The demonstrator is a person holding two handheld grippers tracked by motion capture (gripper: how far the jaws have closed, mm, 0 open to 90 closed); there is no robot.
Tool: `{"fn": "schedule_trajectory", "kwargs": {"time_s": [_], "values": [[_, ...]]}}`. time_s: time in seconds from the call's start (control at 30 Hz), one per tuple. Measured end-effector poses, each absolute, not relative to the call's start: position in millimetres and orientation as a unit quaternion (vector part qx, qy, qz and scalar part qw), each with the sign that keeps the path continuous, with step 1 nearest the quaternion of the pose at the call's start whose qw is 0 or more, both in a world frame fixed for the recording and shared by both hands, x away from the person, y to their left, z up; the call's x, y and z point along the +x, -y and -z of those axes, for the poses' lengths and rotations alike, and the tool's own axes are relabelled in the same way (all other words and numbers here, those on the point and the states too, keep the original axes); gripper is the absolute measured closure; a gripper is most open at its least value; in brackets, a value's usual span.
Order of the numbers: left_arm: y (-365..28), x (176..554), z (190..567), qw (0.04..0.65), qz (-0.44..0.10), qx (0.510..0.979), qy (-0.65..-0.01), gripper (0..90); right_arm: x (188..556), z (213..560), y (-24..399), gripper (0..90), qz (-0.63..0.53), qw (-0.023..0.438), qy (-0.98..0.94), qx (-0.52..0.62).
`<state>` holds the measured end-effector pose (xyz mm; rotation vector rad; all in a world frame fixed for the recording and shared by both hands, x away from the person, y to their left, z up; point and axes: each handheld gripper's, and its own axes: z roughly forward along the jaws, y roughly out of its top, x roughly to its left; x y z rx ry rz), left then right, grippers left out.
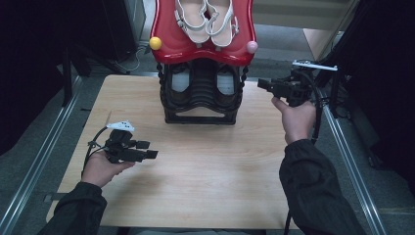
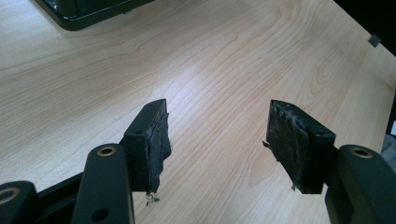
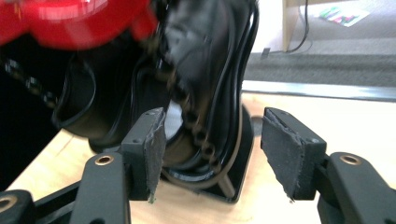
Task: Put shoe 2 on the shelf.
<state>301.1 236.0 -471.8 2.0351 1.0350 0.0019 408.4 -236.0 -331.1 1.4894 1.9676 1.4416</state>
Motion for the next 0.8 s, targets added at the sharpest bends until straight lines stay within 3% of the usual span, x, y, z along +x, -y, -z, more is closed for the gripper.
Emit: {"fn": "schedule_trajectory", "kwargs": {"time_s": [0.8], "values": [[-236,302,473,0.415,0.000,0.811,-0.412,38.8,360,421,204,42.2,-0.474,0.074,-0.736,0.477]]}}
